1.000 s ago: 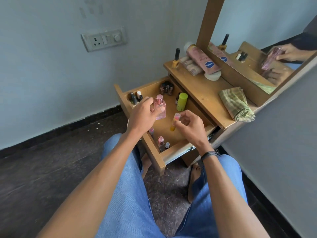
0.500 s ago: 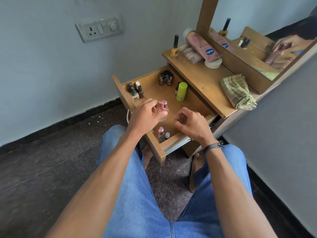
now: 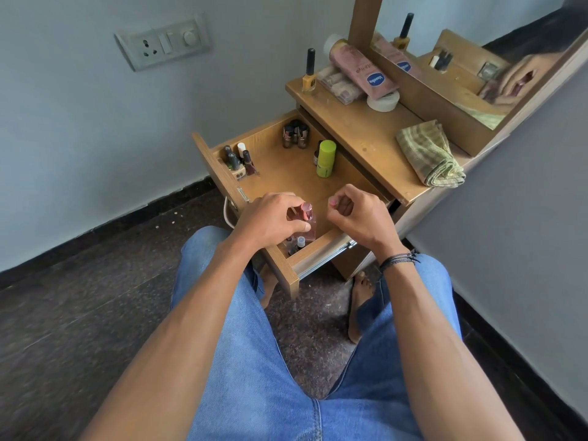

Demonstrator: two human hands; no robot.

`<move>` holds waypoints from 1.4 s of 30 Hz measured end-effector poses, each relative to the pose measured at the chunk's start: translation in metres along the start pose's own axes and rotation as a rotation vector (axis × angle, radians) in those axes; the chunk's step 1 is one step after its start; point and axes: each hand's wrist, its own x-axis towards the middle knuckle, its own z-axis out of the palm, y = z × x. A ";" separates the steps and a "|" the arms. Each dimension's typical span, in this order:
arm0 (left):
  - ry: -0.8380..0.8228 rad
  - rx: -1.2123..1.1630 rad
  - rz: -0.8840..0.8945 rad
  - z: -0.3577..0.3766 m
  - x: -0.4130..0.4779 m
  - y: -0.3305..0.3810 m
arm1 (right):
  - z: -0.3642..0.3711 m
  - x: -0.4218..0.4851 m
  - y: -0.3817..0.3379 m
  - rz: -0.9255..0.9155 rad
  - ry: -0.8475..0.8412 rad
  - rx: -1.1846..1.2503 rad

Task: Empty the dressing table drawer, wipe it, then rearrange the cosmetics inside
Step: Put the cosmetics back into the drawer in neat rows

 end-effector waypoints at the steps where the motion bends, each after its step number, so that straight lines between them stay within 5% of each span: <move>1: -0.018 -0.011 0.001 -0.001 0.000 0.000 | 0.001 0.000 0.001 0.003 0.000 0.001; 24: -0.188 0.034 -0.013 -0.010 0.000 0.001 | 0.007 0.003 0.004 0.043 -0.021 -0.092; 31: -0.205 -0.178 -0.055 -0.014 0.001 -0.002 | 0.008 0.003 0.003 0.038 -0.016 -0.105; 35: -0.189 -0.402 -0.028 -0.016 0.000 -0.003 | 0.008 0.003 0.003 0.036 -0.018 -0.116; 42: -0.071 -0.252 -0.037 -0.008 0.004 -0.001 | 0.009 0.004 0.003 0.048 -0.027 -0.126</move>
